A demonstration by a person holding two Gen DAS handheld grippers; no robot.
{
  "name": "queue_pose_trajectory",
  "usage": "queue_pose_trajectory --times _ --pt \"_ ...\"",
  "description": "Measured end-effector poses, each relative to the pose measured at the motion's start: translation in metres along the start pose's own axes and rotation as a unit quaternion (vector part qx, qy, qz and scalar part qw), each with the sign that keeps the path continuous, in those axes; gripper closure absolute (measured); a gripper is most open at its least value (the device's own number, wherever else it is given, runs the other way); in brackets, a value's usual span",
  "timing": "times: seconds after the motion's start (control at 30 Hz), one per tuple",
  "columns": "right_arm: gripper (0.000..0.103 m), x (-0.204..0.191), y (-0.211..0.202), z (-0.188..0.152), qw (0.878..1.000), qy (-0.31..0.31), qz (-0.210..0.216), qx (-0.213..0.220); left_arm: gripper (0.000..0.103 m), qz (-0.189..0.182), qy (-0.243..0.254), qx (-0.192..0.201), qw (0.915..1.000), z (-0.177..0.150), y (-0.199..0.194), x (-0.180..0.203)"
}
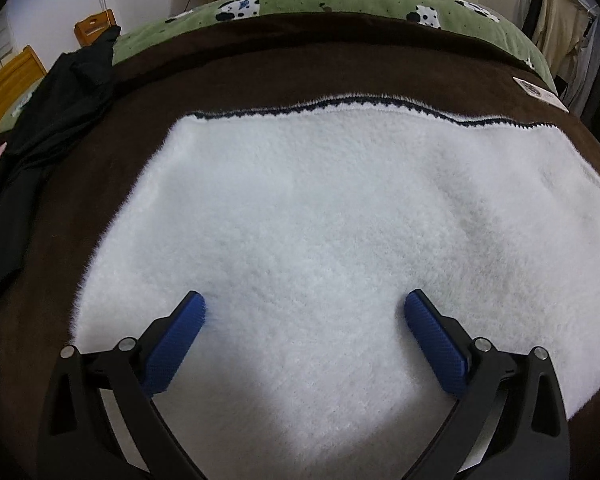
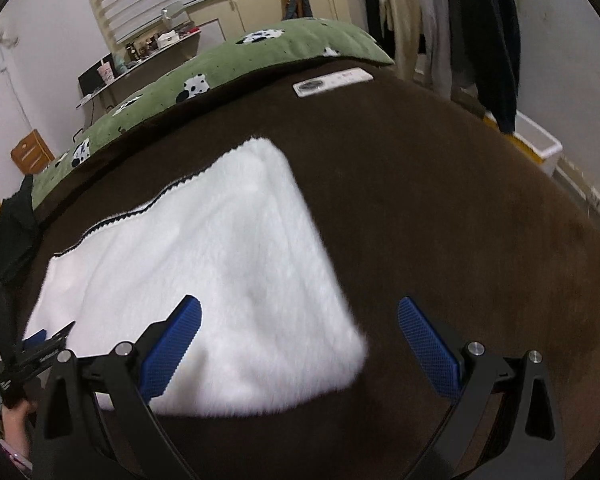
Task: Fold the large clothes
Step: 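Open both tools and smooth the folded cardigan flat, then grasp the folded cardigan edge with the right tool and lift it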
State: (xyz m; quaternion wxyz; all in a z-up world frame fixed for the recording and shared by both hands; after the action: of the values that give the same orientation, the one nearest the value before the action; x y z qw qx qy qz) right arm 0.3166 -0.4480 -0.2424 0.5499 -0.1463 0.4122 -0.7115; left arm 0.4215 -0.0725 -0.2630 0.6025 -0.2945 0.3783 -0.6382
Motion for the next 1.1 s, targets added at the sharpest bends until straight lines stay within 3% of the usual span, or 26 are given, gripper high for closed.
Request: queue_pose_trajectory --times 0.17,0.33,0.47,0.57,0.67,0.87,0.93,1.0,1.1 --pt "0.006 0.002 -0.005 -0.02 0.999 0.032 0.019 -0.018 0.007 0.0 0.028 0.031 0.9991 -0.002 -0.014 0.01" --pt "0.006 0.003 -0.001 -0.039 0.994 0.085 0.056 -0.037 0.006 -0.02 0.01 0.003 0.9998 -0.003 -0.003 0.005" --pt "0.006 0.006 0.009 -0.052 0.985 0.136 0.093 -0.048 0.006 -0.017 0.023 -0.004 0.9996 -0.002 0.003 0.009" --pt "0.005 0.013 0.023 -0.059 0.976 0.185 0.098 -0.052 0.006 -0.017 0.034 0.0 0.9993 -0.002 0.004 0.01" --pt "0.005 0.004 0.027 -0.055 0.983 0.156 0.085 -0.04 0.006 -0.018 0.03 0.004 0.9994 -0.003 0.004 0.009" --pt "0.007 -0.001 0.045 -0.042 0.982 0.163 0.087 -0.027 0.006 -0.022 0.029 0.01 0.9993 -0.005 0.004 0.009" --pt "0.017 0.005 0.047 -0.04 0.981 0.177 0.082 -0.021 0.006 -0.022 0.028 0.01 0.9993 -0.005 0.004 0.008" --pt "0.046 0.015 0.044 -0.043 0.976 0.201 0.077 -0.013 0.006 -0.023 0.028 0.011 0.9993 -0.005 0.004 0.008" --pt "0.069 0.02 0.039 -0.047 0.972 0.214 0.095 -0.002 0.006 -0.024 0.031 0.014 0.9991 -0.005 0.005 0.008"
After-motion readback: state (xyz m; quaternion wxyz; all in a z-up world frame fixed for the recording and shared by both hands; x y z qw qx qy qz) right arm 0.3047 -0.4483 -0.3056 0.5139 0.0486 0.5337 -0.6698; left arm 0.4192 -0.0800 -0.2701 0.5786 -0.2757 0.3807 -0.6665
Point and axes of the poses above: each gripper's, at about its wrist camera, not at the fingertips, and y roughly the way its jaws point, x to its right, z to its top, the point moved 2 cm from there along y, roughly the way its jaws point
